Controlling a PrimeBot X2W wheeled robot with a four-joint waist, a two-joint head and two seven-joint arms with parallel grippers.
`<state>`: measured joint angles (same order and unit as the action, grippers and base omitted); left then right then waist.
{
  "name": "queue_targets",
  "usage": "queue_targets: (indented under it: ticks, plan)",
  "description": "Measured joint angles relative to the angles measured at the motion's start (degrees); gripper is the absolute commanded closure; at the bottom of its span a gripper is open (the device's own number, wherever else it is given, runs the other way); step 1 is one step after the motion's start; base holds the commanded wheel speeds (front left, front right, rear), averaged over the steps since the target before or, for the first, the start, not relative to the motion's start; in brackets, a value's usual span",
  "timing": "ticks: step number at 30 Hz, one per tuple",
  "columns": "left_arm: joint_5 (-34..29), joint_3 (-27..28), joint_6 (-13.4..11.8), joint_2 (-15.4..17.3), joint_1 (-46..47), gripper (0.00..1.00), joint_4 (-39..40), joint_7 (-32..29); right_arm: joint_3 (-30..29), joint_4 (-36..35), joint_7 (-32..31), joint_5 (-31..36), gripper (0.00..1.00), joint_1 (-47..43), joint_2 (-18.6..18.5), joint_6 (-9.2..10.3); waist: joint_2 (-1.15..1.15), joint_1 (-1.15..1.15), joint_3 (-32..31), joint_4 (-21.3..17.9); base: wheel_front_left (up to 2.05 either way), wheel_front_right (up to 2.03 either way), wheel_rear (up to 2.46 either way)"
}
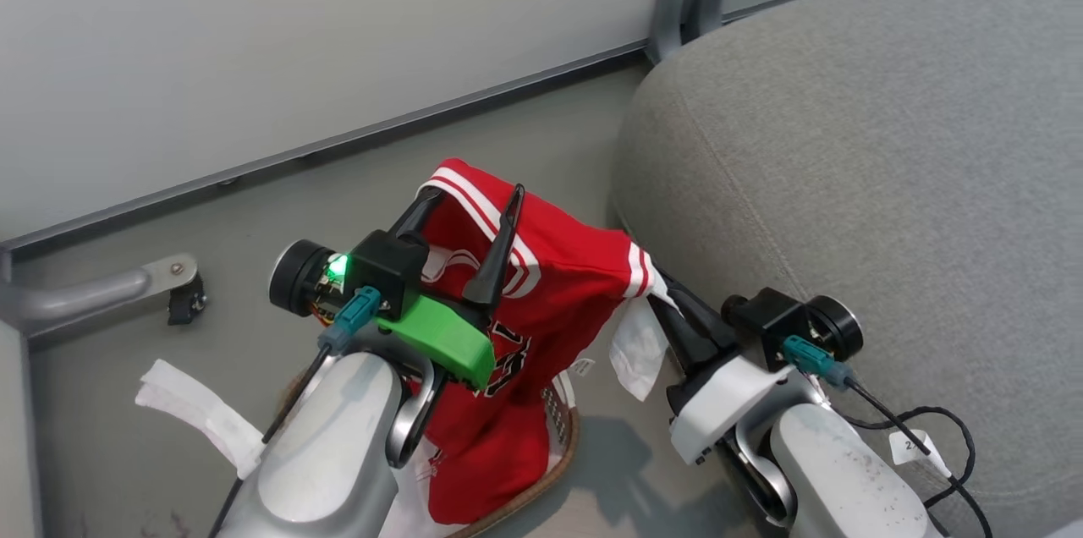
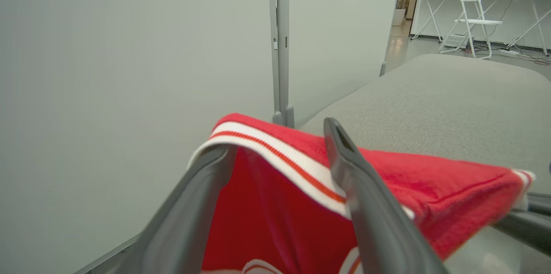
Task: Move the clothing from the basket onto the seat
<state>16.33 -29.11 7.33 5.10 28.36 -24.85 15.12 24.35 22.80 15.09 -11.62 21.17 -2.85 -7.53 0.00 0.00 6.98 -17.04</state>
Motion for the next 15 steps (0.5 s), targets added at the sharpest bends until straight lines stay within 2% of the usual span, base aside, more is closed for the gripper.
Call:
queue_targets:
  ticks: [11,15]
  plan:
    - [0.0,-0.4,0.0,-0.3,-2.1,0.0,0.9,0.0,-3.9,-2.7,0.0,-0.3,1.0,-2.9,0.0,0.0,0.0,0.0,-0.2,-9.7,0.0,0.0,0.0]
    - [0.1,-1.9,0.1,-0.6,-2.3,0.0,1.4,0.0,-7.8,-4.1,0.0,0.0,1.0,-3.0,0.0,0.0,0.0,0.0,-0.2,-12.3,0.0,0.0,0.0]
